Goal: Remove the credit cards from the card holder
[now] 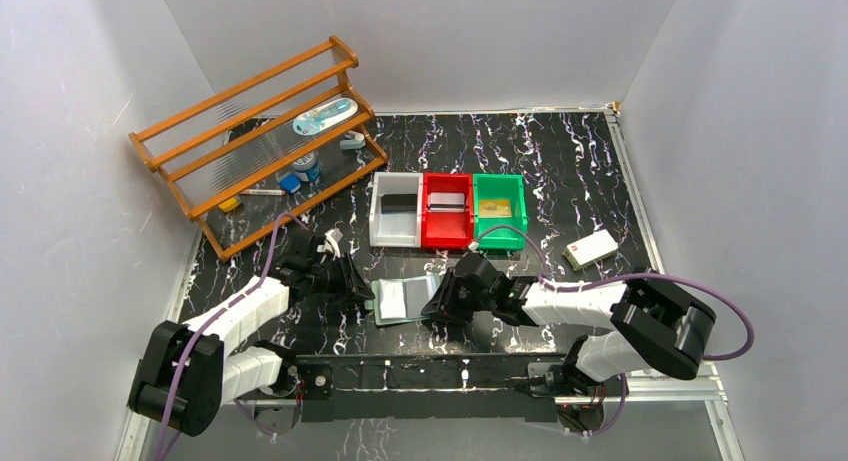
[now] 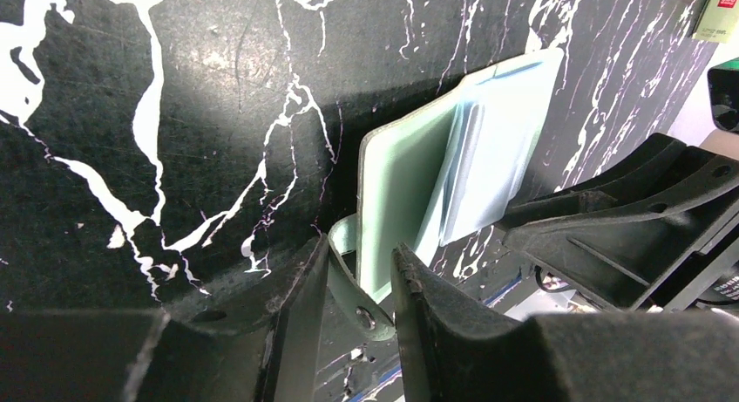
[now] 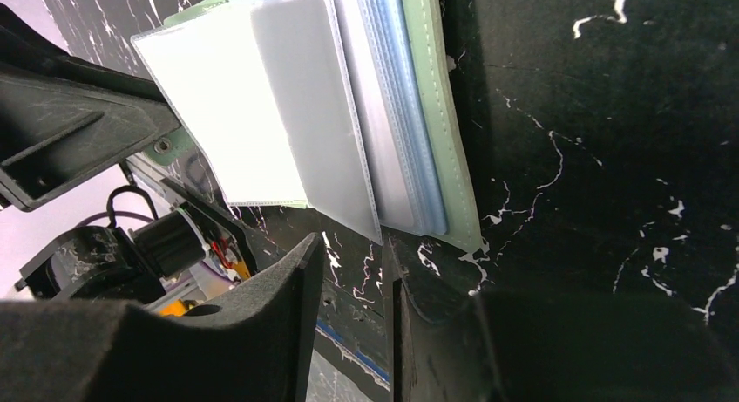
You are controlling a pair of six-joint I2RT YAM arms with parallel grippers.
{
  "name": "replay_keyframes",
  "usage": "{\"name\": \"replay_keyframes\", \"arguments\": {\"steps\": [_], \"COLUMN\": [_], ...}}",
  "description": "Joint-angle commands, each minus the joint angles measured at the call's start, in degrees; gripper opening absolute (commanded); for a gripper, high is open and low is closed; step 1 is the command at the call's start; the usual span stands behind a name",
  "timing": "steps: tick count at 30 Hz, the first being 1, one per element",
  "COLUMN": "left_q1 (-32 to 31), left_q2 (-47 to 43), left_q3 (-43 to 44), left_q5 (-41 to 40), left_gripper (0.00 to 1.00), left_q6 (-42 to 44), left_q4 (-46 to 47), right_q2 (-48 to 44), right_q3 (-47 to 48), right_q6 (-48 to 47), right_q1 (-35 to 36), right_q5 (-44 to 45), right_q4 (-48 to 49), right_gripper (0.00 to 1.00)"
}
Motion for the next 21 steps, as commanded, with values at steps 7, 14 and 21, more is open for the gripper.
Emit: {"name": "replay_keyframes", "arguments": {"steps": [7, 14, 21], "left_q1": [-0.23, -0.23, -0.21], "left_q2": [-1.06, -0.65, -0.79], "left_q3": [-0.9, -0.75, -0.64], "left_q5": [1.67, 1.73, 2.01], "left_gripper": [0.28, 0.23, 0.22], "left_q6": [-0.59, -0.31, -0.18], "left_q4": [0.11, 0.3, 0.42], "right_q2": [-1.73, -3.4, -4.43], "right_q3": [0.74, 0.6, 1.87], "right_q6": [-1.13, -2.66, -4.98], "right_q1": [0.54, 0.71, 1.07], "right_q5": [-0.27, -0.39, 0.87], "right_q4": [5.78, 5.7, 3.6], "right_gripper": [0.38, 0.38, 0.39]}}
